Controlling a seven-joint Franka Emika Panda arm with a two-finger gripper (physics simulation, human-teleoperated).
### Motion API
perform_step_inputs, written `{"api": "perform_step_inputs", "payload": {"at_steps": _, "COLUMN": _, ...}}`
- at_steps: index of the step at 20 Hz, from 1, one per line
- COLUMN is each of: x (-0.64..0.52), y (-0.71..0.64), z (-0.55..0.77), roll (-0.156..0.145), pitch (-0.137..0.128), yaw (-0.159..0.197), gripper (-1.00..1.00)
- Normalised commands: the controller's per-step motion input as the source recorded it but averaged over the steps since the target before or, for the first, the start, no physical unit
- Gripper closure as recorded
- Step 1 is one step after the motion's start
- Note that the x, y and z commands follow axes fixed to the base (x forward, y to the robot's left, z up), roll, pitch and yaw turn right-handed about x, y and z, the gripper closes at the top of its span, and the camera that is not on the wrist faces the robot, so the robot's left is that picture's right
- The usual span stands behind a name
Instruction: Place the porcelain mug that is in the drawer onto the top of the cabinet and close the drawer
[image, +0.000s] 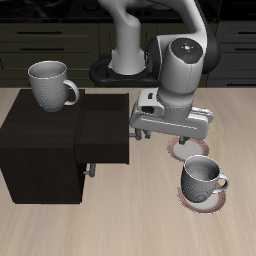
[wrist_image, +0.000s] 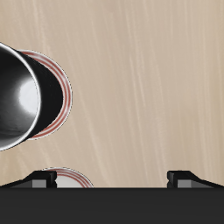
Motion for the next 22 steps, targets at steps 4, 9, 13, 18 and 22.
{"api": "perform_step_inputs", "payload": {"at_steps": 4, "x": 0.02, "y": -0.41, "z": -0.05, "roll": -0.042, "pitch": 0.003, "yaw": -0.021, "gripper": -1.0}}
{"api": "perform_step_inputs", "payload": {"at_steps": 9, "x": -0.02, "y": -0.32, "z": -0.09, "roll": -0.045, "pitch": 0.0, "yaw": 0.015, "gripper": -1.0}}
{"api": "perform_step_inputs", "payload": {"at_steps": 13, "x": -0.06, "y": -0.41, "z": -0.14, "roll": -0.033, "pitch": -0.003, "yaw": 0.048, "gripper": -1.0}}
{"api": "perform_step_inputs", "payload": {"at_steps": 18, "x": 0.05, "y": -0.38, "z": -0.04, "roll": -0.055, "pitch": -0.006, "yaw": 0.016, "gripper": -1.0}}
{"api": "perform_step_inputs", "payload": {"at_steps": 22, "x": -0.01, "y": -0.45, "z": -0.04, "roll": -0.047, "pitch": -0.005, "yaw": 0.027, "gripper": -1.0}}
